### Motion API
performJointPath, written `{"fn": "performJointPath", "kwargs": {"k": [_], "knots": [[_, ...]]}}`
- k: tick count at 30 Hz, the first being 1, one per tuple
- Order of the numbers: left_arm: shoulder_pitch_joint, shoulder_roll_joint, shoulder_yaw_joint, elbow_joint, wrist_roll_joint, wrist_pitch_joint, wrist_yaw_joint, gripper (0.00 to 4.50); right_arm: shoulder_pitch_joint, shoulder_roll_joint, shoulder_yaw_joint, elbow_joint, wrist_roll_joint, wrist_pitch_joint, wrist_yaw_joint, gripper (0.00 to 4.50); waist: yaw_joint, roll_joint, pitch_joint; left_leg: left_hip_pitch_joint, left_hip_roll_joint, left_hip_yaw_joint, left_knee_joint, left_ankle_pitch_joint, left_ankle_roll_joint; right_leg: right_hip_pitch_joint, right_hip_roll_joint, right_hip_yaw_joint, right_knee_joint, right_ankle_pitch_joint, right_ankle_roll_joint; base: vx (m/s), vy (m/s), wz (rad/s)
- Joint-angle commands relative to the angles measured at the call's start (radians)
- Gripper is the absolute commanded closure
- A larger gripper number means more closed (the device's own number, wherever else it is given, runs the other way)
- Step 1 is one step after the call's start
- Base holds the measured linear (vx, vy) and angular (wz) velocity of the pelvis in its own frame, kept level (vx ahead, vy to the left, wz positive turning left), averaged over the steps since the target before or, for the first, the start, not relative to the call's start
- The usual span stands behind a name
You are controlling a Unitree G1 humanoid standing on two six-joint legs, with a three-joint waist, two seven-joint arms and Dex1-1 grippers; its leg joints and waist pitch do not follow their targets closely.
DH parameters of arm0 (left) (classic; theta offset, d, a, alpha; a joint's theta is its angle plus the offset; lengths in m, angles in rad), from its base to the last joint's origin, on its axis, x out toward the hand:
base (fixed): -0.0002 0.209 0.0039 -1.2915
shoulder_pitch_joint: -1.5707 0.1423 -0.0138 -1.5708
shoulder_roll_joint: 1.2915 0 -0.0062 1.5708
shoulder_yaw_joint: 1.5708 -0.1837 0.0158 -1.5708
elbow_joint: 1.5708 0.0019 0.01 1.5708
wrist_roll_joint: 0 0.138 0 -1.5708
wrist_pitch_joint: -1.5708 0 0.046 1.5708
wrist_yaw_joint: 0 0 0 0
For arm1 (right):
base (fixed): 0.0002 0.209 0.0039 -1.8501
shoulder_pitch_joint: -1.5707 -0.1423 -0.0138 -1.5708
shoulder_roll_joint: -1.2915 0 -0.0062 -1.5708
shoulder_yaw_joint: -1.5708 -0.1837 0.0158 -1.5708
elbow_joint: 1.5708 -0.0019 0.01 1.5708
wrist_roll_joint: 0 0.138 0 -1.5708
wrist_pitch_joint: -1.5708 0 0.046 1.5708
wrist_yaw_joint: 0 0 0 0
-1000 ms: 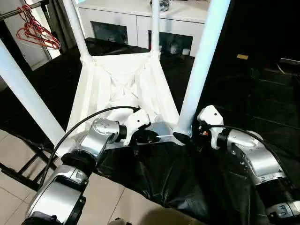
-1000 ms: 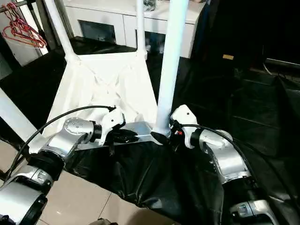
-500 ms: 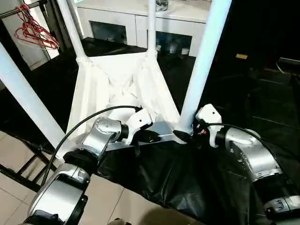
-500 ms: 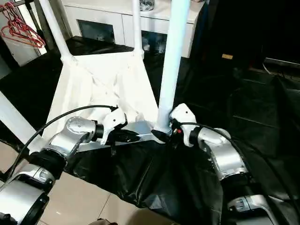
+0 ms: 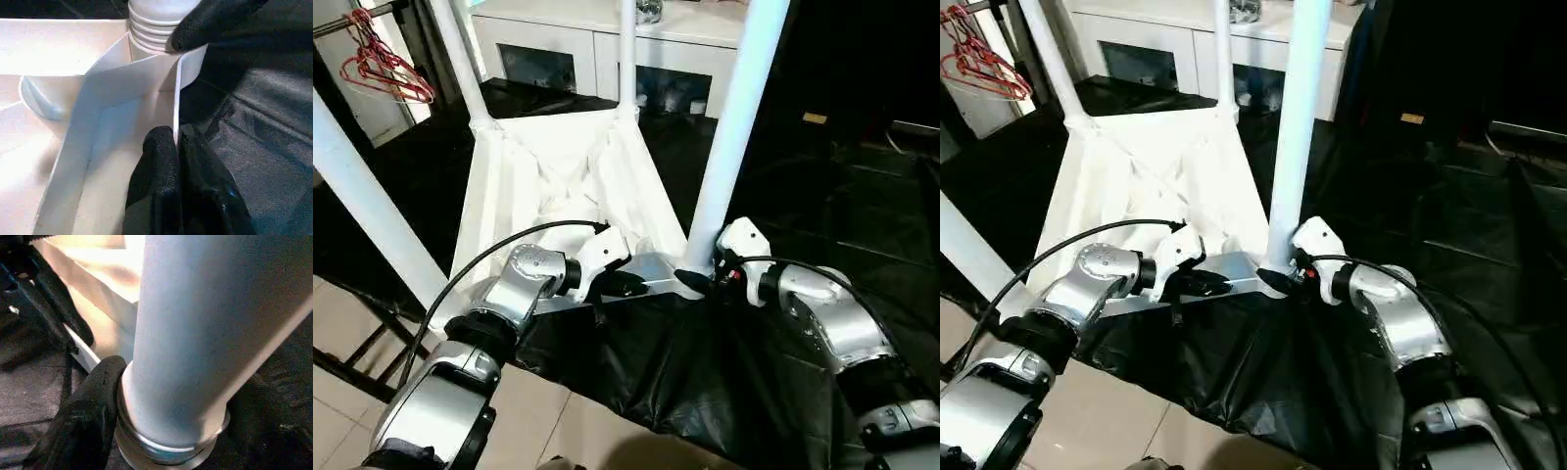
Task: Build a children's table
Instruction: Rotate leg to tighten
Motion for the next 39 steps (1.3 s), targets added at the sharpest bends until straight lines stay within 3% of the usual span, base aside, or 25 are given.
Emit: {"fn": "performJointPath", "kwargs": {"k": [1,6,8,11,13,16,18,23,24,27,30,33,37,39], "knots": [[0.021,0.013,0.007,0.034,0.031,0.022,0.050,4.50,-0.016,0.001,0.004,0.016,-0.017,0.001,-0.017,1.78,0.006,-0.020,-0.061,0.018,0.055,-0.032,-0.078,-0.306,0.023,0.040,-0.071,0.044,-0.092,-0.360,-0.194,0.000,0.000,0.00],[-0.017,-0.066,0.042,0.079,0.053,0.049,0.298,4.50,-0.005,0.091,-0.047,0.070,-0.058,0.048,-0.283,1.78,0.000,-0.021,-0.060,0.023,0.054,-0.032,-0.080,-0.313,0.003,0.033,-0.067,0.046,-0.095,-0.382,-0.186,0.000,0.000,0.00],[-0.055,-0.166,0.062,0.095,0.040,0.077,0.420,4.50,0.022,0.210,-0.047,0.081,-0.078,0.075,-0.445,1.78,0.001,-0.022,-0.060,0.027,0.053,-0.032,-0.081,-0.324,-0.007,0.031,-0.069,0.046,-0.098,-0.397,-0.182,0.000,0.000,0.00],[-0.070,-0.213,0.057,0.102,0.038,0.069,0.448,4.50,0.024,0.267,-0.027,0.085,-0.077,0.079,-0.469,1.78,0.003,-0.024,-0.061,0.026,0.050,-0.033,-0.082,-0.335,-0.002,0.032,-0.069,0.046,-0.103,-0.409,-0.163,0.000,0.000,0.00],[-0.074,-0.238,0.046,0.105,0.039,0.062,0.443,4.50,0.014,0.304,-0.015,0.090,-0.062,0.065,-0.458,1.78,0.006,-0.018,-0.062,0.024,0.050,-0.034,-0.082,-0.331,0.007,0.032,-0.071,0.048,-0.103,-0.392,-0.160,0.000,0.000,0.00],[-0.071,-0.248,0.028,0.104,0.053,0.043,0.412,4.50,-0.004,0.320,-0.014,0.096,-0.062,0.033,-0.454,1.78,0.003,-0.017,-0.062,0.022,0.051,-0.035,-0.087,-0.344,0.008,0.035,-0.069,0.046,-0.103,-0.375,-0.155,0.000,0.000,0.00],[-0.068,-0.246,0.028,0.103,0.054,0.040,0.403,4.50,-0.008,0.322,-0.024,0.096,-0.055,0.027,-0.446,1.24,0.001,-0.016,-0.062,0.023,0.052,-0.036,-0.088,-0.360,0.004,0.034,-0.069,0.046,-0.105,-0.391,-0.151,0.000,0.000,0.00],[-0.031,-0.177,0.038,0.064,0.039,0.026,0.322,4.50,-0.010,0.236,-0.053,0.076,-0.050,0.019,-0.374,0.88,0.002,-0.016,-0.065,0.022,0.055,-0.037,-0.090,-0.356,0.007,0.037,-0.071,0.045,-0.104,-0.365,-0.155,0.000,0.000,0.00],[-0.013,-0.152,0.037,0.042,0.027,0.012,0.267,4.50,-0.009,0.204,-0.055,0.066,-0.045,0.012,-0.328,0.65,0.001,-0.021,-0.066,0.015,0.055,-0.037,-0.090,-0.332,0.015,0.044,-0.071,0.045,-0.097,-0.328,-0.163,0.000,0.000,0.00],[0.009,-0.123,0.036,0.014,0.018,0.008,0.202,4.50,-0.007,0.162,-0.049,0.051,-0.034,0.001,-0.248,0.65,0.001,-0.023,-0.069,0.013,0.052,-0.030,-0.082,-0.277,0.046,0.046,-0.072,0.046,-0.091,-0.253,-0.190,0.000,0.000,0.00],[0.035,-0.080,0.030,-0.029,0.008,0.000,0.112,4.50,0.002,0.091,-0.021,0.018,-0.030,-0.019,-0.121,0.65,0.007,-0.026,-0.070,0.012,0.054,-0.027,-0.077,-0.239,0.067,0.048,-0.073,0.045,-0.089,-0.243,-0.200,0.000,0.000,0.00],[0.048,-0.056,0.023,-0.052,0.000,-0.016,0.061,4.50,0.006,0.060,-0.015,0.000,-0.022,-0.025,-0.059,0.65,0.012,-0.023,-0.073,0.011,0.057,-0.026,-0.075,-0.196,0.080,0.049,-0.068,0.042,-0.079,-0.184,-0.216,0.000,0.000,0.00],[0.080,0.001,0.021,-0.131,-0.046,-0.013,-0.077,4.50,0.020,-0.028,0.006,-0.055,0.005,-0.025,0.117,0.65,0.017,-0.022,-0.072,0.012,0.062,-0.024,-0.074,-0.192,0.092,0.048,-0.066,0.041,-0.073,-0.155,-0.238,0.000,0.000,0.00],[0.085,0.017,0.018,-0.146,-0.054,-0.013,-0.112,4.50,0.024,-0.048,0.014,-0.068,0.009,-0.019,0.147,0.65,0.018,-0.021,-0.069,0.014,0.062,-0.023,-0.077,-0.214,0.083,0.046,-0.067,0.042,-0.077,-0.188,-0.240,0.000,0.000,0.00]]}}
